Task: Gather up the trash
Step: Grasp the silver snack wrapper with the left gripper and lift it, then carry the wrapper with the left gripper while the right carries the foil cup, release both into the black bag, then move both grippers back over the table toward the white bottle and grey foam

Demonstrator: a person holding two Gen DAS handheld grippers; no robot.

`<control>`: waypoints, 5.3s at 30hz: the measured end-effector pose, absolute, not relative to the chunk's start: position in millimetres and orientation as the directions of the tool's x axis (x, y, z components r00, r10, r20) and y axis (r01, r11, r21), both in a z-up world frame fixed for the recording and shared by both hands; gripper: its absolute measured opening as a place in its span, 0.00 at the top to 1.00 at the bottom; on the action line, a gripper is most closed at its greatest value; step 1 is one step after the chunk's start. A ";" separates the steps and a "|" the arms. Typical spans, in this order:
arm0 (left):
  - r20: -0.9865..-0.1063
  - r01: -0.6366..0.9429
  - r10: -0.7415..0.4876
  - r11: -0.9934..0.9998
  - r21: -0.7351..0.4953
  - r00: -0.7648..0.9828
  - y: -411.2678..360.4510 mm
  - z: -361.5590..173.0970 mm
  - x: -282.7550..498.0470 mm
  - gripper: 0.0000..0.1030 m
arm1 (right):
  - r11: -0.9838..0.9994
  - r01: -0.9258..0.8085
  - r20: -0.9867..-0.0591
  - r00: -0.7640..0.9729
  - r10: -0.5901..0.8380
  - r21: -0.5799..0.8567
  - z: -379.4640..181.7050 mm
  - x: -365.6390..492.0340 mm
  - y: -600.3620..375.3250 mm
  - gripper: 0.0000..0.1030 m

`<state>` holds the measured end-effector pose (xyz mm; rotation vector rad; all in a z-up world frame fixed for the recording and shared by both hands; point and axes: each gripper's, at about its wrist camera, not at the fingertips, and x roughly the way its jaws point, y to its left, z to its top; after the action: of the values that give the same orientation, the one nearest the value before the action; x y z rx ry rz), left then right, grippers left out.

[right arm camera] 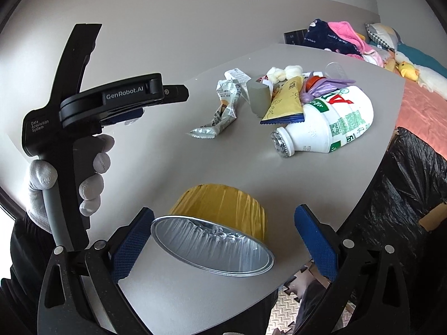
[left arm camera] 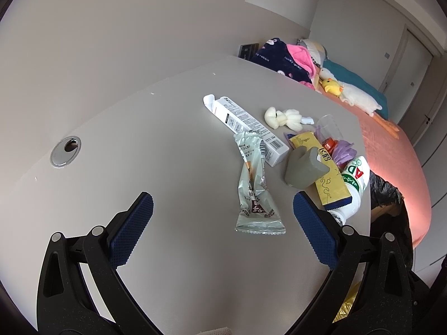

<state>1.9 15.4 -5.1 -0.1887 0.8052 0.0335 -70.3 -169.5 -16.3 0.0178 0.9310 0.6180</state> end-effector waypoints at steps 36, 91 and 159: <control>-0.825 -0.087 0.046 0.996 -0.004 0.563 -21.7 -55.3 62.8 0.59 | 0.878 -0.393 -0.705 0.539 0.461 0.274 -4.6 -39.0 -213.4 0.20; -0.704 0.510 -0.468 0.842 -0.173 0.535 -246.2 7.7 36.6 0.60 | 0.923 0.124 -0.554 0.825 0.109 0.365 48.9 -56.7 -449.3 0.20; -0.667 0.107 -0.092 0.994 -0.019 0.740 -43.8 -9.8 55.6 0.07 | 0.932 0.053 -0.735 0.631 0.248 0.360 -4.6 25.2 -270.9 0.06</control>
<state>55.6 -43.8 -9.8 0.0210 0.7300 -0.1089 25.2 -270.9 -4.6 0.3675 0.8862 0.1140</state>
